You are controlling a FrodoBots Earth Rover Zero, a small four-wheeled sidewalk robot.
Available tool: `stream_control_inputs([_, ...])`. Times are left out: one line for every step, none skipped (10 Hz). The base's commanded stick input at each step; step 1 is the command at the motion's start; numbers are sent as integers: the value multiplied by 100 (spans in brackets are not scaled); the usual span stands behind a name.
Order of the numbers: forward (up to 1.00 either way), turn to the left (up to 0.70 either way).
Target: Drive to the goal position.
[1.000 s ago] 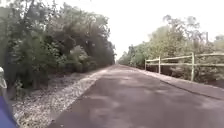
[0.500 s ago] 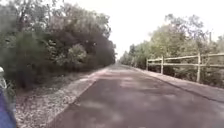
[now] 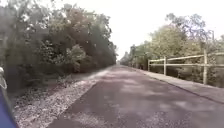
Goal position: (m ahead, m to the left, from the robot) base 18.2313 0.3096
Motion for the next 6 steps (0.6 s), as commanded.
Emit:
stream_control_inputs([70,0])
stream_control_inputs([70,0])
stream_control_inputs([70,0])
stream_control_inputs([70,0])
stream_control_inputs([70,0])
stream_control_inputs([70,0])
